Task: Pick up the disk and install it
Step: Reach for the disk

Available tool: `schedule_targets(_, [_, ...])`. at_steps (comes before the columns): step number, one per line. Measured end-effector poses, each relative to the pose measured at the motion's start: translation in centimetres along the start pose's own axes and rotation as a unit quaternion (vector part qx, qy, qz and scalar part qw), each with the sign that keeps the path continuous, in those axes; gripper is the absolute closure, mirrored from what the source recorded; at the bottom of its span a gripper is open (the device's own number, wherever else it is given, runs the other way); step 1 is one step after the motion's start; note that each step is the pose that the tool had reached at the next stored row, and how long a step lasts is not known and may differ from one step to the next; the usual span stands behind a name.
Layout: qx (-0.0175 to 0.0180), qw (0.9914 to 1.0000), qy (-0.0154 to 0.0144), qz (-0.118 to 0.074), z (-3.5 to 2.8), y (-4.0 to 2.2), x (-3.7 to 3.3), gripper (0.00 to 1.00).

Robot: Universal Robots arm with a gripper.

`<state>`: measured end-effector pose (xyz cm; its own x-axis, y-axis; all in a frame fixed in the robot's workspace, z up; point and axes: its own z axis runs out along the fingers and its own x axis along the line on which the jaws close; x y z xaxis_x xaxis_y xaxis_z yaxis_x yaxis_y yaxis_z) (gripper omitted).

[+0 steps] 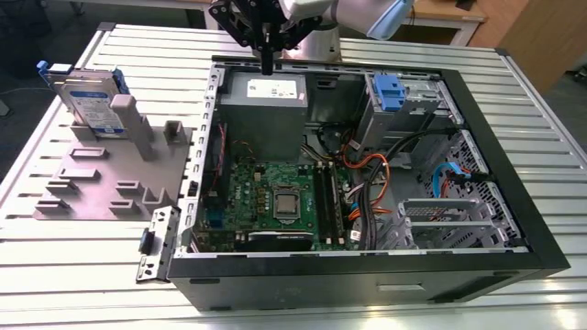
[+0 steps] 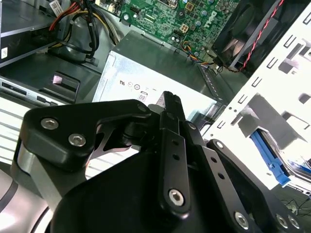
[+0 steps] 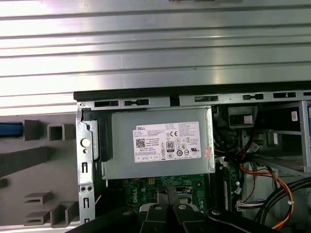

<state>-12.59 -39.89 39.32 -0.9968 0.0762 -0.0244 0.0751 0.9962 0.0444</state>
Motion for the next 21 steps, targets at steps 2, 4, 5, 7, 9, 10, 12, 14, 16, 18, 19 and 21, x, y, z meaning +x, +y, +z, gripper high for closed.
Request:
schedule_targets(2, [0.0000, 1.00000, 0.0000, 0.000, 0.00, -0.01, 0.07, 0.89])
schedule_targets(4, [0.0000, 1.00000, 0.0000, 0.000, 0.00, -0.01, 0.15, 0.89])
schedule_targets(5, [0.0000, 1.00000, 0.0000, 0.000, 0.00, -0.01, 0.20, 0.89])
schedule_targets(7, [0.0000, 1.00000, 0.0000, 0.000, 0.01, -0.02, 0.27, 0.89])
schedule_targets(9, [0.0000, 1.00000, 0.0000, 0.000, 0.00, -0.03, 0.34, 0.89])
schedule_targets(10, [0.0000, 1.00000, 0.0000, 0.000, 0.01, -0.03, 0.37, 0.89])
schedule_targets(12, [0.0000, 1.00000, 0.0000, 0.000, 0.00, -0.03, 0.44, 0.89])
schedule_targets(14, [0.0000, 1.00000, 0.0000, 0.000, 0.01, -0.04, 0.51, 0.89])
schedule_targets(16, [0.0000, 1.00000, 0.0000, 0.000, 0.01, -0.04, 0.57, 0.89])
schedule_targets(18, [0.0000, 1.00000, 0.0000, 0.000, 0.01, -0.05, 0.63, 0.89])
schedule_targets(19, [0.0000, 1.00000, 0.0000, 0.000, 0.02, -0.05, 0.67, 0.89])
schedule_targets(21, [0.0000, 1.00000, 0.0000, 0.000, 0.02, -0.06, 0.73, 0.89])
